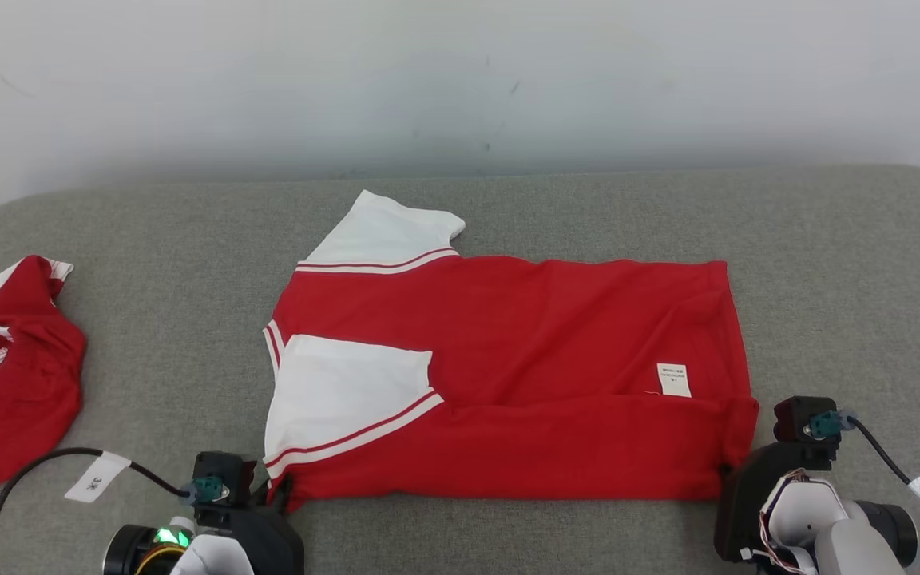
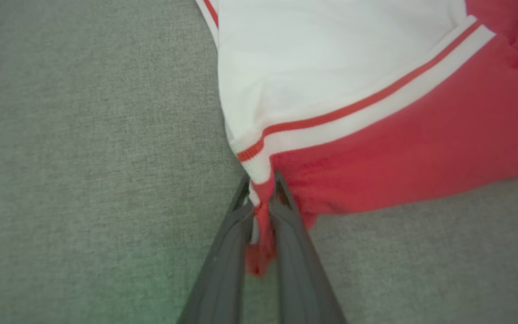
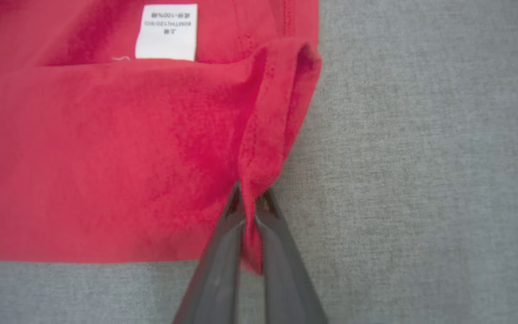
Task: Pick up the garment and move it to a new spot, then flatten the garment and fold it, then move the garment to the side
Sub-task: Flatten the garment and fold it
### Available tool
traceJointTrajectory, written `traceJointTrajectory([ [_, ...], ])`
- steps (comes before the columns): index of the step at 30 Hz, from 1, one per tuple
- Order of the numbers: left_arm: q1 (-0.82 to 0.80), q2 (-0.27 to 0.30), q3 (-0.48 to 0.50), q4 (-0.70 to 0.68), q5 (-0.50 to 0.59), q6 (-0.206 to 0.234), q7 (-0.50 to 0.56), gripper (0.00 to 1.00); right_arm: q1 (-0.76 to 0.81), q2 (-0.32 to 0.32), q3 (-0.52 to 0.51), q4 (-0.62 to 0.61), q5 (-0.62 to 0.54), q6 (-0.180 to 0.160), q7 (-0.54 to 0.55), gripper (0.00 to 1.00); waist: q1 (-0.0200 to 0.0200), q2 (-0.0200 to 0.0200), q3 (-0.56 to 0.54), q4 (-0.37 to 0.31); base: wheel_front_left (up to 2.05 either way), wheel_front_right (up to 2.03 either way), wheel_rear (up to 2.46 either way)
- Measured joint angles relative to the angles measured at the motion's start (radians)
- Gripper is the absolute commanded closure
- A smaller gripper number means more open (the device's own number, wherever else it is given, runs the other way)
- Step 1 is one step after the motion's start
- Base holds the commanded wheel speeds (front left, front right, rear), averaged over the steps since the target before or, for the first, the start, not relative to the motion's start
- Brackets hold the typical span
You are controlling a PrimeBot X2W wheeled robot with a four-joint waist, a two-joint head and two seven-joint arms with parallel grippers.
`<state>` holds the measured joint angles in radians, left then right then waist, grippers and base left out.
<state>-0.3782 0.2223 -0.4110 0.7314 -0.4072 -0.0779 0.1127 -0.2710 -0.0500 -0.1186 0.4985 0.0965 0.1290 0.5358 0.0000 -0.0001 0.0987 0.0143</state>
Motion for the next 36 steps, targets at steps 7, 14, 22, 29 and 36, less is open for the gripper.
traceJointTrajectory([
  [7,0.068,-0.003,0.001,-0.040,-0.028,-0.002,0.000,1.00,0.081,0.002,-0.022,-0.060,0.005,0.002,-0.008,1.00,0.0001,0.0002,-0.048,0.003,0.00,0.00,0.00],
  [14,0.181,0.016,-0.002,-0.148,-0.069,-0.007,0.045,1.00,0.209,0.004,-0.097,-0.217,-0.010,0.002,0.031,1.00,0.0000,0.0002,-0.109,0.006,0.00,0.00,0.00],
  [22,0.306,0.056,0.000,-0.307,-0.082,0.041,0.112,1.00,0.342,0.004,-0.112,-0.346,0.012,0.003,0.104,1.00,0.0000,0.0002,-0.133,0.005,0.00,0.00,0.00],
  [29,0.407,0.064,-0.004,-0.423,-0.082,0.111,0.136,0.07,0.389,0.005,-0.137,-0.347,0.007,0.003,0.094,0.00,0.0000,0.0002,-0.130,-0.002,0.00,0.00,0.00],
  [36,0.359,0.114,0.037,-0.482,-0.013,0.202,0.090,0.00,0.334,0.001,-0.156,-0.350,-0.026,0.003,0.065,0.00,0.0000,0.0002,-0.125,0.002,0.00,0.00,0.00],
])
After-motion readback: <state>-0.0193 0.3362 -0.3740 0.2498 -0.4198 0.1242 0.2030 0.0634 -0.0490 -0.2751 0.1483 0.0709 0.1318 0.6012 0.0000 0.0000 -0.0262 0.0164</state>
